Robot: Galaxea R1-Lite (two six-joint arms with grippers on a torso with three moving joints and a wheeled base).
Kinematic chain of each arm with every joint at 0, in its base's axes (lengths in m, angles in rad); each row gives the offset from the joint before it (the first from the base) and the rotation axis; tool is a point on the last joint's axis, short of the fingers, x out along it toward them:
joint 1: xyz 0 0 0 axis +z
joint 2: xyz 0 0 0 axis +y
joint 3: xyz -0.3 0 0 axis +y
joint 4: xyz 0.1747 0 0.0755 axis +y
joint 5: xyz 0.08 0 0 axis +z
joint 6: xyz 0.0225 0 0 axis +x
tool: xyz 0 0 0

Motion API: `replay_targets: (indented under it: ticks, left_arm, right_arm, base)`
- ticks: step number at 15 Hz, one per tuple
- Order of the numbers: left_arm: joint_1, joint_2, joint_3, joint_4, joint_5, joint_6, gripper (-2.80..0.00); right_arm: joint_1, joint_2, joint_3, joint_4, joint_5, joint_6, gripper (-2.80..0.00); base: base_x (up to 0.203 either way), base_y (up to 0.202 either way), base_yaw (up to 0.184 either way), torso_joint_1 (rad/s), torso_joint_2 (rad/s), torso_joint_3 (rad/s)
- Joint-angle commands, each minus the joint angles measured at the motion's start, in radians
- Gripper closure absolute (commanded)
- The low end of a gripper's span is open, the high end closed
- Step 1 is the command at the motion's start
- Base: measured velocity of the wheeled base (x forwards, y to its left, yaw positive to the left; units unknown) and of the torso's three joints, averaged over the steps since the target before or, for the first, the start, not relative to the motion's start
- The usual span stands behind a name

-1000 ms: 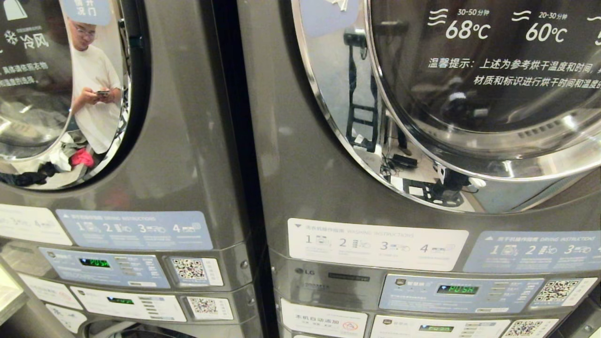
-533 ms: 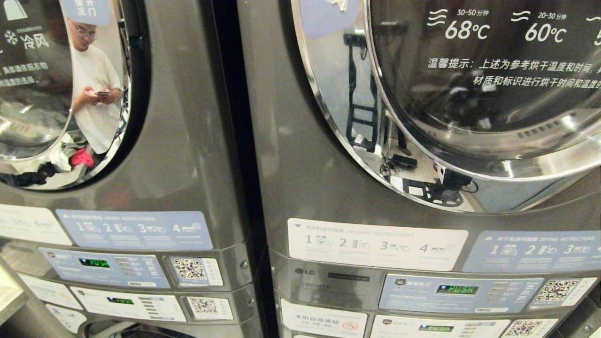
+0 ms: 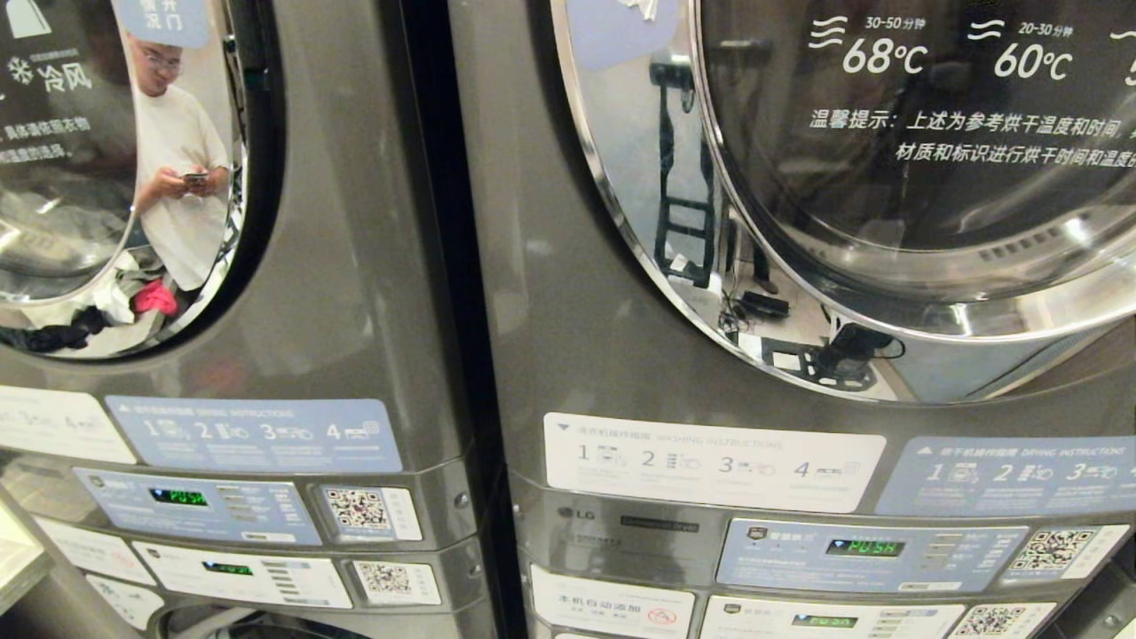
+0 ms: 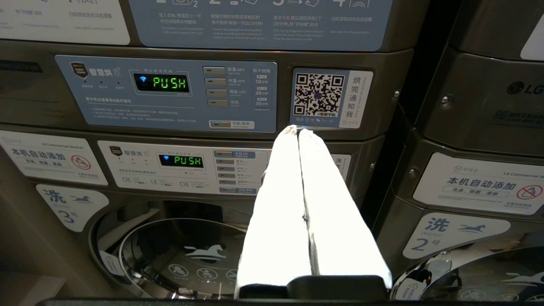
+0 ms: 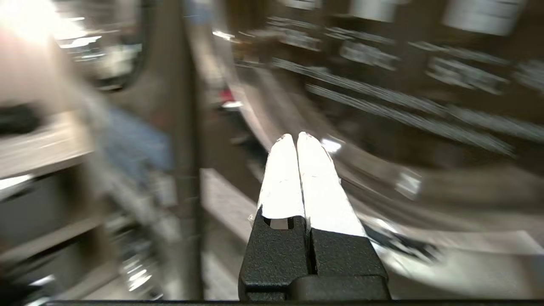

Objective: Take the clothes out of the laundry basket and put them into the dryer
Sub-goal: Open the dryer

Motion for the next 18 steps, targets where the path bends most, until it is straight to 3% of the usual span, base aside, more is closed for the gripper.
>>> replay_targets:
  ticks: [1, 3, 4, 9, 13, 18]
  left_arm:
    - [0.000, 0.000, 0.000, 0.000, 0.001, 0.000, 0.00]
    - [0.000, 0.000, 0.000, -0.001, 0.001, 0.000, 0.00]
    - [0.000, 0.000, 0.000, -0.001, 0.001, 0.000, 0.00]
    - [0.000, 0.000, 0.000, 0.001, 0.001, 0.000, 0.00]
    - [0.000, 0.000, 0.000, -0.001, 0.001, 0.000, 0.00]
    - [0.000, 0.000, 0.000, 0.000, 0.001, 0.000, 0.00]
  right_arm:
    - [0.033, 0.218, -0.101, 0.001, 0.140, 0.006, 0.00]
    - [0.119, 0.262, -0.137, 0.002, 0.167, 0.010, 0.00]
    - [0.152, 0.280, -0.142, 0.001, 0.168, 0.009, -2.80]
    - [0.294, 0.413, -0.241, -0.068, 0.056, -0.003, -2.80]
    - [0.537, 0.580, -0.317, -0.295, -0.220, -0.014, -2.80]
    - [0.681, 0.701, -0.414, -0.342, -0.357, -0.057, -2.80]
  base:
    - [0.000, 0.000, 0.000, 0.000, 0.00, 0.000]
    - [0.000, 0.000, 0.000, 0.000, 0.00, 0.000]
    - [0.000, 0.000, 0.000, 0.000, 0.00, 0.000]
    - [0.000, 0.000, 0.000, 0.000, 0.00, 0.000]
    - [0.000, 0.000, 0.000, 0.000, 0.00, 0.000]
    - [0.000, 0.000, 0.000, 0.000, 0.00, 0.000]
